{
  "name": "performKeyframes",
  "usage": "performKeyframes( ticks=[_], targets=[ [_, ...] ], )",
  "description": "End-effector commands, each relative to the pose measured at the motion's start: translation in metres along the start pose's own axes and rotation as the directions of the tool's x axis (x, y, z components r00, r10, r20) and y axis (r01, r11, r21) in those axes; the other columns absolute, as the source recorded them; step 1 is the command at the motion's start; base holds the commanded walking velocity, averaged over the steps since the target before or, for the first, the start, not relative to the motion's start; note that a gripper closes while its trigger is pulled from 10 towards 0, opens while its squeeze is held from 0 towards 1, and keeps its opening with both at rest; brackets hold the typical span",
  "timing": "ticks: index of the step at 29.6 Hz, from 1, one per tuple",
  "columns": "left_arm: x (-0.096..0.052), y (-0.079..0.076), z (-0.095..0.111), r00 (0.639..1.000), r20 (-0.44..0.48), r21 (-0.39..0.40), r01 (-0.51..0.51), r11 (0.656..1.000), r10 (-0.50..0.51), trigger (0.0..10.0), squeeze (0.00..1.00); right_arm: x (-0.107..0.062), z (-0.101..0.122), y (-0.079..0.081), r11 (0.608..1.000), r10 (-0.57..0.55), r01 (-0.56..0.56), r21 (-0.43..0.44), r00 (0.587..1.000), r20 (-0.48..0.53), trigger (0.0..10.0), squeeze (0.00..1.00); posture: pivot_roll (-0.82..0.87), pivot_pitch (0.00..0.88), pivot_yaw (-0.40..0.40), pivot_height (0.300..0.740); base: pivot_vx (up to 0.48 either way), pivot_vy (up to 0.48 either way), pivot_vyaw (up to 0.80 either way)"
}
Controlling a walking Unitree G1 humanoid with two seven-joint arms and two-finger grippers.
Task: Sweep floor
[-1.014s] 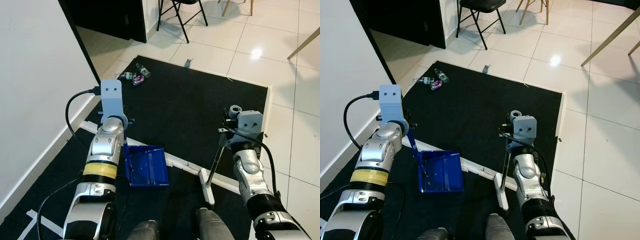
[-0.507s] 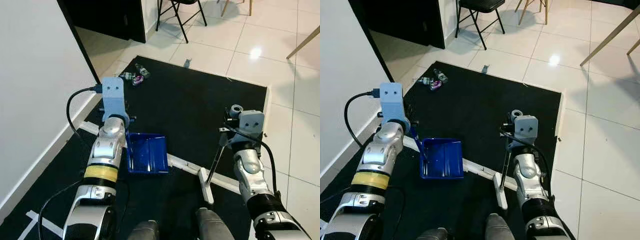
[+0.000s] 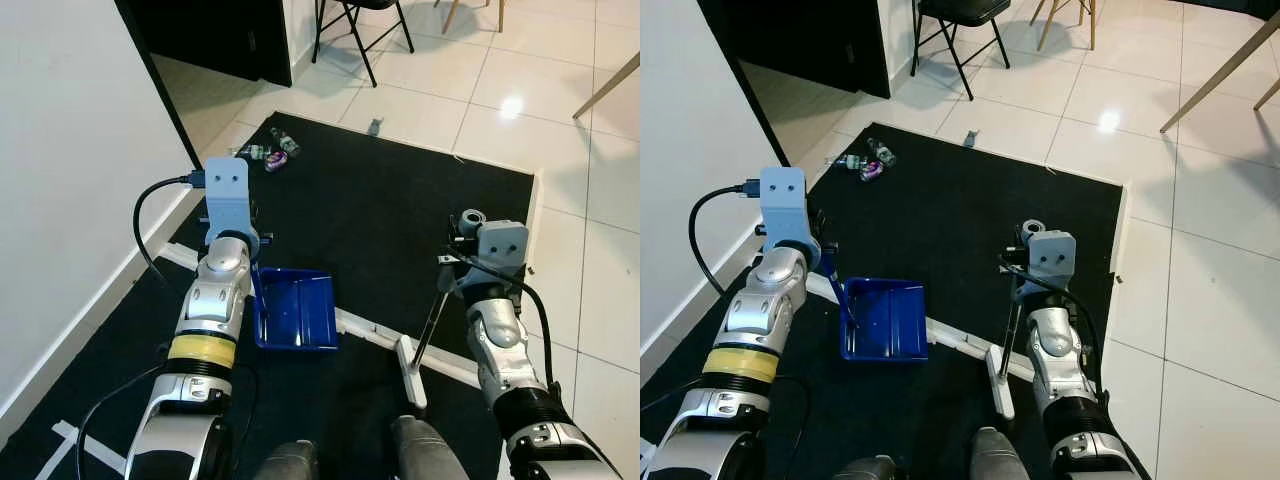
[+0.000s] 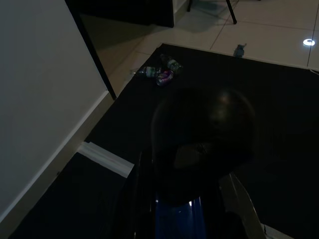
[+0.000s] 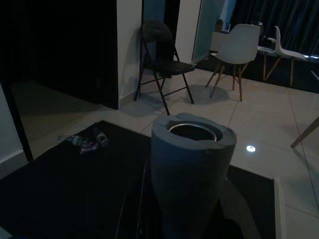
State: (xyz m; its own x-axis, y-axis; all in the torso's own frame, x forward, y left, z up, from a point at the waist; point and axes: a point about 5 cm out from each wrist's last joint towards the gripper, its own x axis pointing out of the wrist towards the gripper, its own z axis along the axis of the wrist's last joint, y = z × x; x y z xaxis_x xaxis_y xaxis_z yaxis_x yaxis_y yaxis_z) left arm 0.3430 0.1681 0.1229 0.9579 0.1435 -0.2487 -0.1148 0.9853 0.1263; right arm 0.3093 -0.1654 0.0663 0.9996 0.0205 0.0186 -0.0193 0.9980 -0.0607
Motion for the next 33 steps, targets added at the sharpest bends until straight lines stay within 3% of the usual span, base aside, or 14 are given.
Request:
performKeyframes(
  ticks=[1,33],
  targets=[
    [-0.0019,0.0022,0.0109,0.997,0.073,0.020,-0.001,1.000,0.000,10.0,0.00,0.0029,0.0084,-0.0009,1.000,-0.007,0.007,0.008,0.999,0.038,10.0,0.00,-0.05,0.067,0.021,0.740,0.394,0.000,0.00],
    [-0.0012,-0.0030,0.0122,0.996,0.081,0.022,0.020,1.000,-0.022,10.0,0.00,0.0020,0.0051,-0.0016,1.000,-0.008,0.008,0.000,1.000,0.022,10.0,0.00,-0.05,0.060,0.024,0.740,0.391,0.000,0.00]
  ],
)
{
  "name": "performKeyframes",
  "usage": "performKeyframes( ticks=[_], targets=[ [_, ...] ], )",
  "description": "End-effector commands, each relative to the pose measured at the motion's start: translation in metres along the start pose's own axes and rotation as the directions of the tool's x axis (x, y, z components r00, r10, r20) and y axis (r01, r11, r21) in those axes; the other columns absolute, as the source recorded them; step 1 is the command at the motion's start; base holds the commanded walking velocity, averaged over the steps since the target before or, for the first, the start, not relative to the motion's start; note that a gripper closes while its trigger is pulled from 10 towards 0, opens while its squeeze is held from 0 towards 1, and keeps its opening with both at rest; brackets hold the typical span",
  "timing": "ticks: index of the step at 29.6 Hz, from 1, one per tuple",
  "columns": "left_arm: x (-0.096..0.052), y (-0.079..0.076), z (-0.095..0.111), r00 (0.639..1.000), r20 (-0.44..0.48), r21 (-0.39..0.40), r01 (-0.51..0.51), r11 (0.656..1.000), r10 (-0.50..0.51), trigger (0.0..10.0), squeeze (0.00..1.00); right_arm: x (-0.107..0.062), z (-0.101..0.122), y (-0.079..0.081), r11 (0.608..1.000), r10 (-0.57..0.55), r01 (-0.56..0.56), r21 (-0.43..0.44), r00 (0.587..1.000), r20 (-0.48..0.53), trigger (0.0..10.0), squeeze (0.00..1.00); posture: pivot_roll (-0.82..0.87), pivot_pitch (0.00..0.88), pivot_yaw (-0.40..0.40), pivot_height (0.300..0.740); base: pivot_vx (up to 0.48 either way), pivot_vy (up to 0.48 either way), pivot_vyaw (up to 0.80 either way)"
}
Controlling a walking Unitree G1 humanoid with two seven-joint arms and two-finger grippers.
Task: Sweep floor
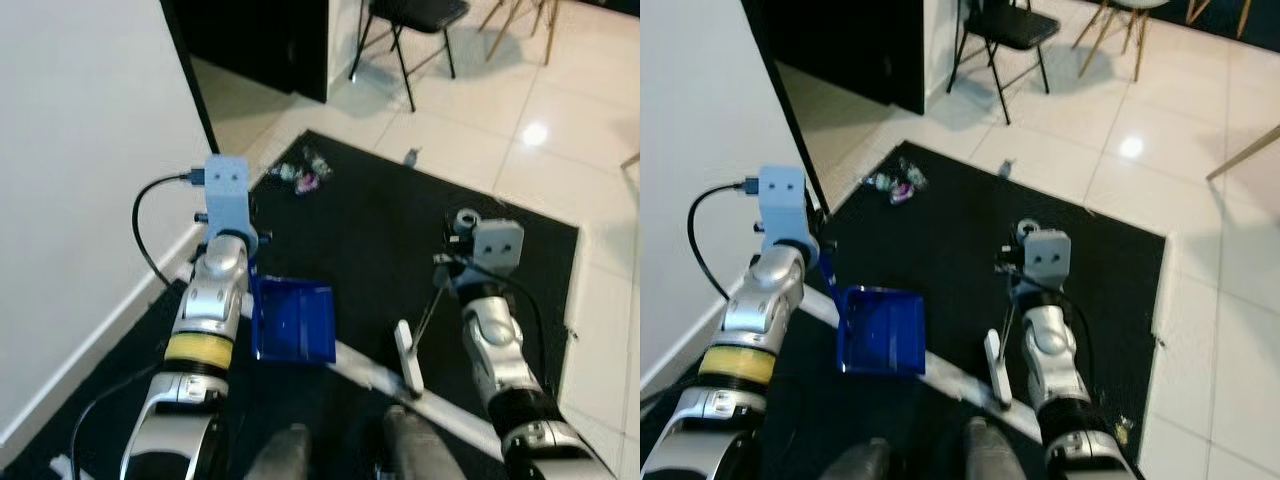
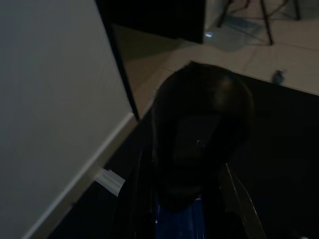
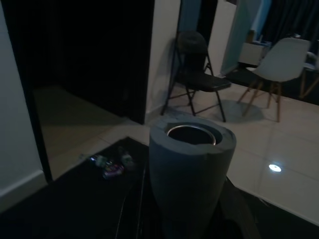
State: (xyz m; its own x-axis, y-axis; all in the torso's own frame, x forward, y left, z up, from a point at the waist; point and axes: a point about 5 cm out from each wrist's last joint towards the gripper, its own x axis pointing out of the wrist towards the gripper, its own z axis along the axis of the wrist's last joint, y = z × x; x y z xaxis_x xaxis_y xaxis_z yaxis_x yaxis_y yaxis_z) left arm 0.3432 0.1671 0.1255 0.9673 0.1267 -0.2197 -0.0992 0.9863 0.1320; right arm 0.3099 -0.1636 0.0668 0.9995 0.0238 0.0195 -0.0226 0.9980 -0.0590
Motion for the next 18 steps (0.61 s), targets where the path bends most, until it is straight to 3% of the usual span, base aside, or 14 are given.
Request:
performKeyframes(
  ticks=[1,7,18],
  targets=[
    [-0.0003,-0.0022,0.0095,0.999,0.049,0.012,0.007,1.000,-0.007,10.0,0.00,0.0014,0.0045,-0.0033,1.000,-0.012,0.012,-0.001,1.000,0.021,10.0,0.00,-0.05,0.060,0.024,0.740,0.371,0.000,0.00],
    [-0.0003,-0.0037,0.0101,0.998,0.054,0.017,0.014,1.000,-0.015,10.0,0.00,0.0014,0.0043,-0.0036,1.000,-0.011,0.011,-0.003,1.000,0.020,10.0,0.00,-0.05,0.058,0.024,0.740,0.383,0.000,0.00],
    [-0.0005,-0.0050,0.0104,0.998,0.056,0.025,0.023,0.999,-0.024,10.0,0.00,0.0011,0.0042,-0.0032,1.000,-0.013,0.013,-0.003,1.000,0.019,10.0,0.00,-0.05,0.062,0.027,0.740,0.315,-0.357,0.00]
  ],
)
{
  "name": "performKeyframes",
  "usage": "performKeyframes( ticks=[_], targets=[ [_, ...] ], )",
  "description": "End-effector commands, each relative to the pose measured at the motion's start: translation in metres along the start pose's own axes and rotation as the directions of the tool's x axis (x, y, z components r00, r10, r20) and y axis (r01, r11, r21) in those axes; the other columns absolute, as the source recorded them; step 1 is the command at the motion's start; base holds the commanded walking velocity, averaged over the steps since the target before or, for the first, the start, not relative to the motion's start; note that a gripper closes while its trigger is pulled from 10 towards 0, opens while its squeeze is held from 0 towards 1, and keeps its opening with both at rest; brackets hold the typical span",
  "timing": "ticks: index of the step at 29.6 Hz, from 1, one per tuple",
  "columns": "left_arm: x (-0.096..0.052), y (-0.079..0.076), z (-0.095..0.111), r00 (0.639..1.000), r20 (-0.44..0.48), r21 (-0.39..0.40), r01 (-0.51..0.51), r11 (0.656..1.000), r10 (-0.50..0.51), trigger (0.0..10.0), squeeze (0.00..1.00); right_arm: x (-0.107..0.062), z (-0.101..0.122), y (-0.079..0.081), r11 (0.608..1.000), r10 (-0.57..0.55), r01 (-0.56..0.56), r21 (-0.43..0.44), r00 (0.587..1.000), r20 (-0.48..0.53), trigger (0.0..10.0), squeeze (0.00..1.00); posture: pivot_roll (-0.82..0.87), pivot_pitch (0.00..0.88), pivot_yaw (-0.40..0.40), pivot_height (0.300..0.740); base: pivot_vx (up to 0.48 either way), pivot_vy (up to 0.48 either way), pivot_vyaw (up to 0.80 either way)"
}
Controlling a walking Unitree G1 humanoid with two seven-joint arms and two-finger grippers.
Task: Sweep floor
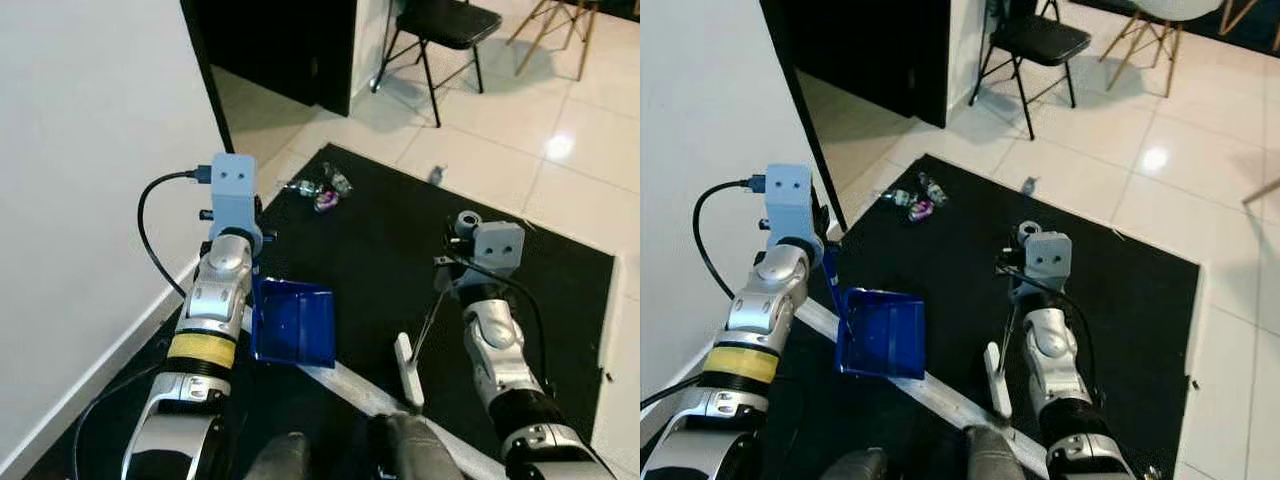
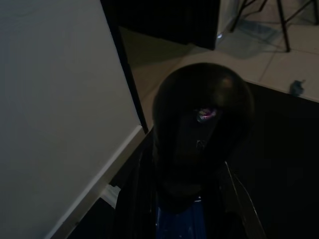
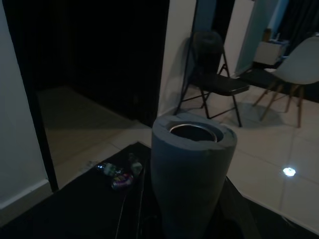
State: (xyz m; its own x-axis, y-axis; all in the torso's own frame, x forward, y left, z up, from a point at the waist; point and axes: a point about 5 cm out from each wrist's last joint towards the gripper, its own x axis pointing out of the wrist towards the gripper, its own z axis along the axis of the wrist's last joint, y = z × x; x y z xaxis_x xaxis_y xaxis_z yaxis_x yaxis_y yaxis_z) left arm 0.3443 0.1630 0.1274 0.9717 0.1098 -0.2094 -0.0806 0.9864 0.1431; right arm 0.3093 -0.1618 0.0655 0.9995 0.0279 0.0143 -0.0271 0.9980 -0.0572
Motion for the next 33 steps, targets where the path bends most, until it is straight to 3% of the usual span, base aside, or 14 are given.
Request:
performKeyframes(
  ticks=[1,15,33],
  targets=[
    [-0.0005,-0.0010,0.0078,0.999,0.043,0.010,0.008,1.000,-0.008,10.0,0.00,0.0016,0.0052,-0.0053,1.000,-0.018,0.018,-0.004,1.000,0.023,10.0,0.00,-0.05,0.062,0.026,0.740,0.277,-0.386,0.00],
    [-0.0005,-0.0003,0.0069,0.999,0.038,0.005,0.005,1.000,-0.006,10.0,0.00,0.0009,0.0044,-0.0046,1.000,-0.016,0.016,-0.003,1.000,0.021,10.0,0.00,-0.05,0.065,0.027,0.740,0.303,-0.365,0.00],
    [-0.0004,-0.0014,0.0059,0.999,0.031,0.006,0.010,1.000,-0.010,10.0,0.00,-0.0001,0.0037,-0.0034,1.000,-0.013,0.013,-0.002,1.000,0.019,10.0,0.00,-0.05,0.068,0.028,0.740,0.431,0.000,0.00]
  ],
)
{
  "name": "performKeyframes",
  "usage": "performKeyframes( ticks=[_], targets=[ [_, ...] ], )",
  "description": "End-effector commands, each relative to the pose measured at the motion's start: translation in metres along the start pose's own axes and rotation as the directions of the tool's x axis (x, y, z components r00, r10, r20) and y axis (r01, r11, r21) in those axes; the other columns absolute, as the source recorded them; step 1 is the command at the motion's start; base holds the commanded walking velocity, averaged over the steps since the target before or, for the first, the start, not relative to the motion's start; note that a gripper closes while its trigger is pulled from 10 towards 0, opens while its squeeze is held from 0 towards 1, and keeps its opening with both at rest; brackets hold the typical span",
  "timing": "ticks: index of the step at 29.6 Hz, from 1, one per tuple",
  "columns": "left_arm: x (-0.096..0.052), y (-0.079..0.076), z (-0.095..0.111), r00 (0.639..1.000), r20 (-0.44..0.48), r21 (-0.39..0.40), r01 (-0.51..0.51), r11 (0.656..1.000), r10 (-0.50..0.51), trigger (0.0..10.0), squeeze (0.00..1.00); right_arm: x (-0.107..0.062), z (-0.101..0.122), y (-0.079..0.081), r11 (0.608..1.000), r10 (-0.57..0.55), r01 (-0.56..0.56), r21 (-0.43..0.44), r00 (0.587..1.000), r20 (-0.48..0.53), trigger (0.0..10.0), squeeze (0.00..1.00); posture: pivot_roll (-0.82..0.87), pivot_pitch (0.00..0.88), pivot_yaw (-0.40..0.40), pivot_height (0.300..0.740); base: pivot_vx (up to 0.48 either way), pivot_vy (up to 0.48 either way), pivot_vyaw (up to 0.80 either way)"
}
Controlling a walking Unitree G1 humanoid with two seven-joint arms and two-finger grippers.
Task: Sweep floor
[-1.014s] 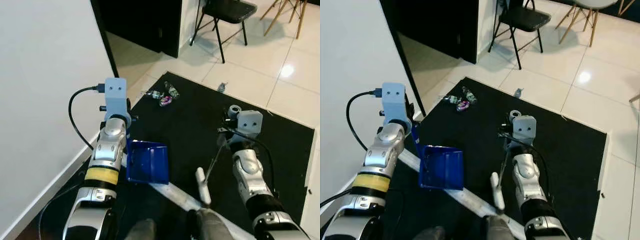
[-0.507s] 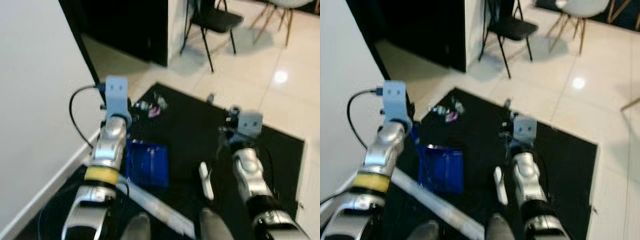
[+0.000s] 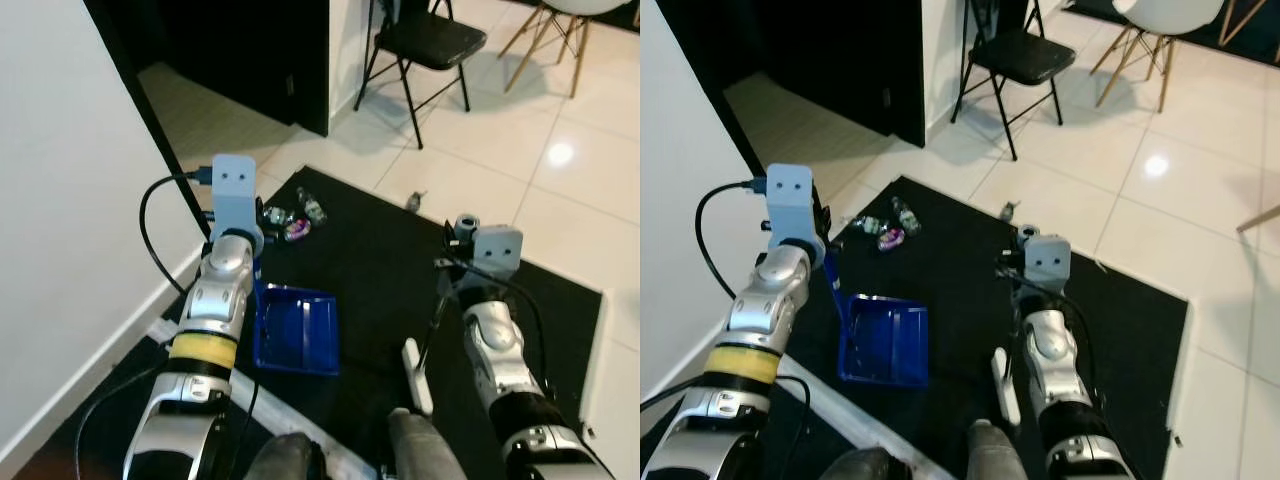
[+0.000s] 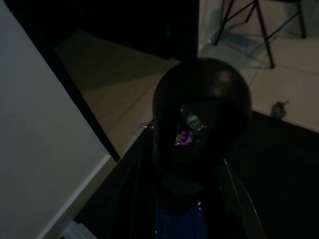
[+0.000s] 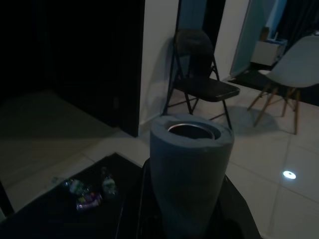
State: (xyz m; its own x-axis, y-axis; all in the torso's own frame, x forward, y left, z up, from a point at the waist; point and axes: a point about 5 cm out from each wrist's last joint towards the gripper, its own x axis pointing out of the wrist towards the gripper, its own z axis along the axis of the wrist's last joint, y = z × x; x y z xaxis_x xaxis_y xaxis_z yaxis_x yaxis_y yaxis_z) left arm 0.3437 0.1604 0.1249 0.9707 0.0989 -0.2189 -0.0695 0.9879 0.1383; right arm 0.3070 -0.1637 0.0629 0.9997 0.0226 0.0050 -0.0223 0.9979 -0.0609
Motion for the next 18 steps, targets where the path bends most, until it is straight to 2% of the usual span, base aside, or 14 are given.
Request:
performKeyframes(
  ticks=[1,16,18],
  targets=[
    [-0.0002,0.0013,0.0081,0.999,0.039,0.008,-0.002,1.000,0.002,10.0,0.00,0.0021,0.0062,-0.0019,1.000,-0.009,0.009,0.002,1.000,0.028,10.0,0.00,-0.05,0.068,0.027,0.740,0.431,0.000,0.00],
    [-0.0001,0.0011,0.0079,0.999,0.039,0.005,-0.001,1.000,0.001,10.0,0.00,0.0016,0.0060,-0.0019,1.000,-0.009,0.009,0.001,1.000,0.027,10.0,0.00,-0.05,0.070,0.025,0.740,0.429,0.000,0.00],
    [-0.0001,0.0009,0.0080,0.999,0.040,0.007,0.000,1.000,0.000,10.0,0.00,0.0016,0.0059,-0.0020,1.000,-0.008,0.008,0.001,1.000,0.027,10.0,0.00,-0.05,0.070,0.025,0.740,0.386,-0.278,0.00]
  ],
)
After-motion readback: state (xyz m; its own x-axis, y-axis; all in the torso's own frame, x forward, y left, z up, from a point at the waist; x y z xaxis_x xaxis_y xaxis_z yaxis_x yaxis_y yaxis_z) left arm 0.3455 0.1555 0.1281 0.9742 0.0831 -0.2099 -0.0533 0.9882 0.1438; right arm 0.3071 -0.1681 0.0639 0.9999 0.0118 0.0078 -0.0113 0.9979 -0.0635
